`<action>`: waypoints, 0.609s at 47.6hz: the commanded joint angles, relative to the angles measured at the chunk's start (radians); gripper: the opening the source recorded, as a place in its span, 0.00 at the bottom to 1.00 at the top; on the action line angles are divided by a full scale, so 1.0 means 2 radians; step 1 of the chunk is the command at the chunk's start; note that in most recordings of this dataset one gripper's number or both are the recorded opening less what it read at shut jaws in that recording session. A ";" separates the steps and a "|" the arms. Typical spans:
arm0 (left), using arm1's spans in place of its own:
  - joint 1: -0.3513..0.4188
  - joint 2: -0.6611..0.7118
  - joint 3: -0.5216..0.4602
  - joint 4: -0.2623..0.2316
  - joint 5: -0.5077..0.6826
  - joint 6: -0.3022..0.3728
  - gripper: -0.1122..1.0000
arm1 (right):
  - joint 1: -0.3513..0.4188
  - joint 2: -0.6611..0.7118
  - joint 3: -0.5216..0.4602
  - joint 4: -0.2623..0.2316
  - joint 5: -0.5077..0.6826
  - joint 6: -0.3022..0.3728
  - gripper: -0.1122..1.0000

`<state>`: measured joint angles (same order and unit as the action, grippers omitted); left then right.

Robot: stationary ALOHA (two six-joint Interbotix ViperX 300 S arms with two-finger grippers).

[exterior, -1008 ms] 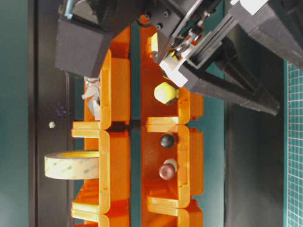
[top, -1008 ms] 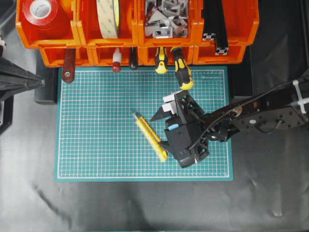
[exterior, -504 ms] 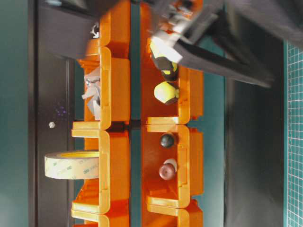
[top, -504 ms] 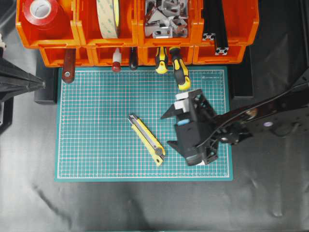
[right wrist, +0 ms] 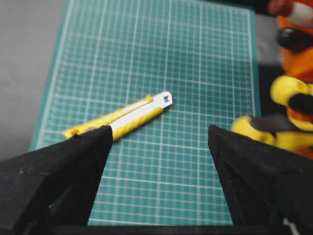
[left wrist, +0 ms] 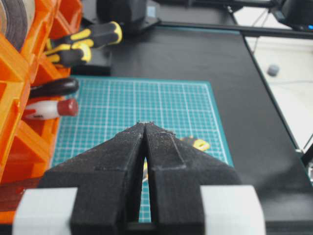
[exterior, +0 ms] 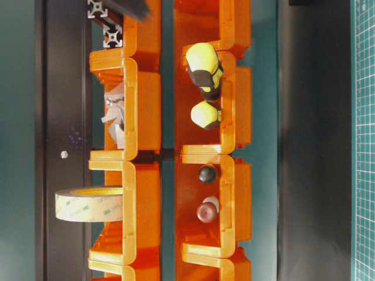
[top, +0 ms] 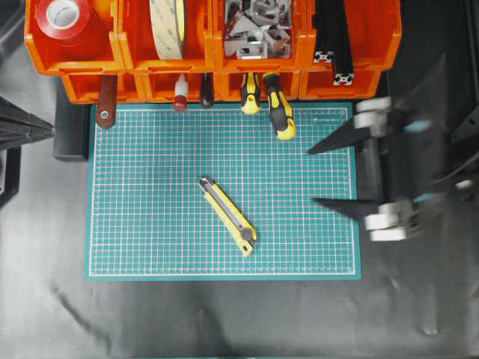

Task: Pick cutter from container rack with right arm.

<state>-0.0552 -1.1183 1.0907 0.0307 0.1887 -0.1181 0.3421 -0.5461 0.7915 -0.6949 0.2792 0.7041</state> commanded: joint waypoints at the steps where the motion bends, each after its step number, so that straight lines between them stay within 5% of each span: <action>1: -0.001 0.002 -0.016 0.002 -0.002 -0.002 0.10 | 0.002 -0.057 0.015 0.009 0.005 0.021 0.78; 11: -0.001 0.002 -0.015 0.002 -0.002 -0.002 0.10 | 0.002 -0.143 0.058 0.008 0.019 0.065 0.78; 29: -0.001 0.001 -0.013 0.002 -0.002 -0.002 0.10 | 0.001 -0.222 0.100 0.008 0.025 0.074 0.78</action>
<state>-0.0552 -1.1229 1.0907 0.0322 0.1902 -0.1181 0.3421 -0.9848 0.9956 -0.6765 0.3237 0.8498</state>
